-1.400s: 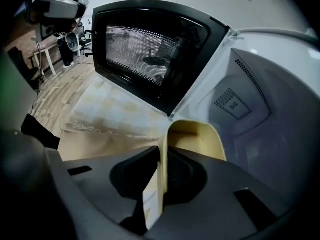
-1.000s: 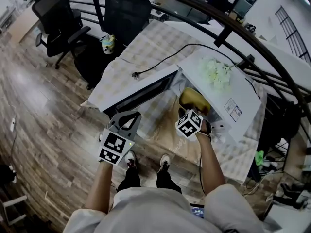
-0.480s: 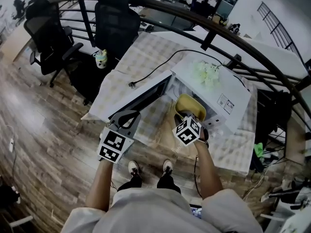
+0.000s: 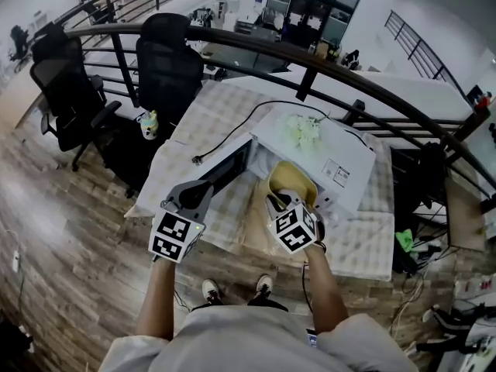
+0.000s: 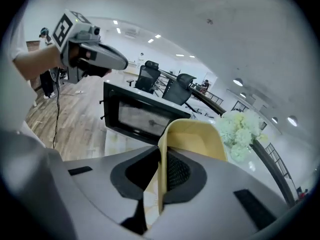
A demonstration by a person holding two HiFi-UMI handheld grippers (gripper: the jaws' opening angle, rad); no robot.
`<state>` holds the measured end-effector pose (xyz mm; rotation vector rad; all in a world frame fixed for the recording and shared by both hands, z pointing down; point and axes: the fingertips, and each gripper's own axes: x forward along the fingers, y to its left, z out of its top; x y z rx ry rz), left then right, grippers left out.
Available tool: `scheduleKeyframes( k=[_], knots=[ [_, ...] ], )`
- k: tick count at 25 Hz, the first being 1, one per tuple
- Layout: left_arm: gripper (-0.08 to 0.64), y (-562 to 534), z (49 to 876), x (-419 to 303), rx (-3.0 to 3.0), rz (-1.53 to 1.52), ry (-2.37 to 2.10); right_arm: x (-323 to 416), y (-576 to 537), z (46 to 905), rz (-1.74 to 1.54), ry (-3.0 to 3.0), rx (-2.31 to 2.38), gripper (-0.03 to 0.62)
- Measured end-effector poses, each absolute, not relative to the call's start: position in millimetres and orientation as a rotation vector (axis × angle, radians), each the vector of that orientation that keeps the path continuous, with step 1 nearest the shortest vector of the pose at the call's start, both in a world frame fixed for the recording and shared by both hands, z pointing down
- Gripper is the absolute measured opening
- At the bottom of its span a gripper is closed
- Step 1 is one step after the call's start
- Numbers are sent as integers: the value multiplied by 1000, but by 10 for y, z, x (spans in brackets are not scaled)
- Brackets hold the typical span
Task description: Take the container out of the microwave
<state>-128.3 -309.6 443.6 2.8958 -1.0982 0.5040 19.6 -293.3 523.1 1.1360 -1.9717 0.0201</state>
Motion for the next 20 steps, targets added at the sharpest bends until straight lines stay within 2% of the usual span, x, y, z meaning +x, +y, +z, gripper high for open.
scheduleKeyframes(
  k=[20],
  knots=[
    [21,-3213,3403,-785,3050,325,-1239,957,-2899,3275,-259,-2115,1474,38]
  ],
)
